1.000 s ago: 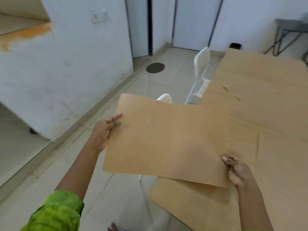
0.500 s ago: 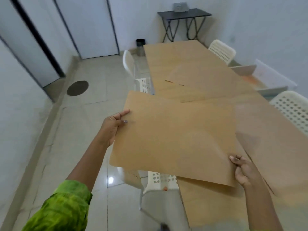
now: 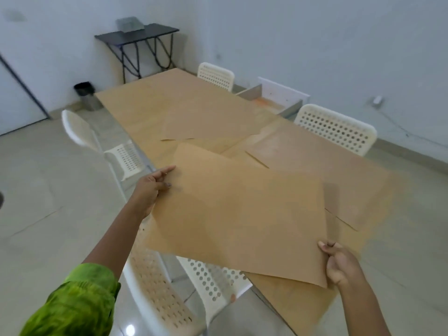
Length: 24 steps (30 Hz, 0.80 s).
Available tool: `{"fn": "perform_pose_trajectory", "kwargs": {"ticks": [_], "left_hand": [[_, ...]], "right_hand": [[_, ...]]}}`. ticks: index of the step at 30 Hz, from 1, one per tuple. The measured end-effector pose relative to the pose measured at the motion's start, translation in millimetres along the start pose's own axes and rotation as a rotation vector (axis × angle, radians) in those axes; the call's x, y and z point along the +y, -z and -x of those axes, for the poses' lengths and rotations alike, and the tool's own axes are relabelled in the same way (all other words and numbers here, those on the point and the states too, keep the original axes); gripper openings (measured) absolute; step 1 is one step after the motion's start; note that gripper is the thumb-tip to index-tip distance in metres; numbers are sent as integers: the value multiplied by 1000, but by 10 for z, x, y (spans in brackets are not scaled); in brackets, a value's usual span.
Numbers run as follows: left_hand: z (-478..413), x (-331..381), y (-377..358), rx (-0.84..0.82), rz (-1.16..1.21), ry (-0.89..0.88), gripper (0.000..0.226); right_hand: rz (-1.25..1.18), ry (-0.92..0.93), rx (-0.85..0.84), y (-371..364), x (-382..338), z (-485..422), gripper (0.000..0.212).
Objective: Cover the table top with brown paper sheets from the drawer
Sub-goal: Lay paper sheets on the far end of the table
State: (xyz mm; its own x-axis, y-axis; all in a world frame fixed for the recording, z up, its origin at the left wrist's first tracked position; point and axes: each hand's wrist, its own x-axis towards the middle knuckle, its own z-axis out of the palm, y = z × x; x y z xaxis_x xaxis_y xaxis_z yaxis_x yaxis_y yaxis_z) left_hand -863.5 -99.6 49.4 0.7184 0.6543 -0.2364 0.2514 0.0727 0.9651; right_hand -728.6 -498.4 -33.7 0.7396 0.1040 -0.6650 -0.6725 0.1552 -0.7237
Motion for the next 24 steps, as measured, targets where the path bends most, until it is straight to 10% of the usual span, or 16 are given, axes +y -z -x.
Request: {"fn": "perform_pose_trajectory", "kwargs": {"ticks": [13, 24], "left_hand": [[-761, -284, -125, -353, -404, -16, 40], [-1240, -479, -413, -469, -990, -121, 64]], "right_hand": [[-297, 121, 545, -243, 779, 572, 29], [-7, 175, 850, -533, 871, 568, 33]]}}
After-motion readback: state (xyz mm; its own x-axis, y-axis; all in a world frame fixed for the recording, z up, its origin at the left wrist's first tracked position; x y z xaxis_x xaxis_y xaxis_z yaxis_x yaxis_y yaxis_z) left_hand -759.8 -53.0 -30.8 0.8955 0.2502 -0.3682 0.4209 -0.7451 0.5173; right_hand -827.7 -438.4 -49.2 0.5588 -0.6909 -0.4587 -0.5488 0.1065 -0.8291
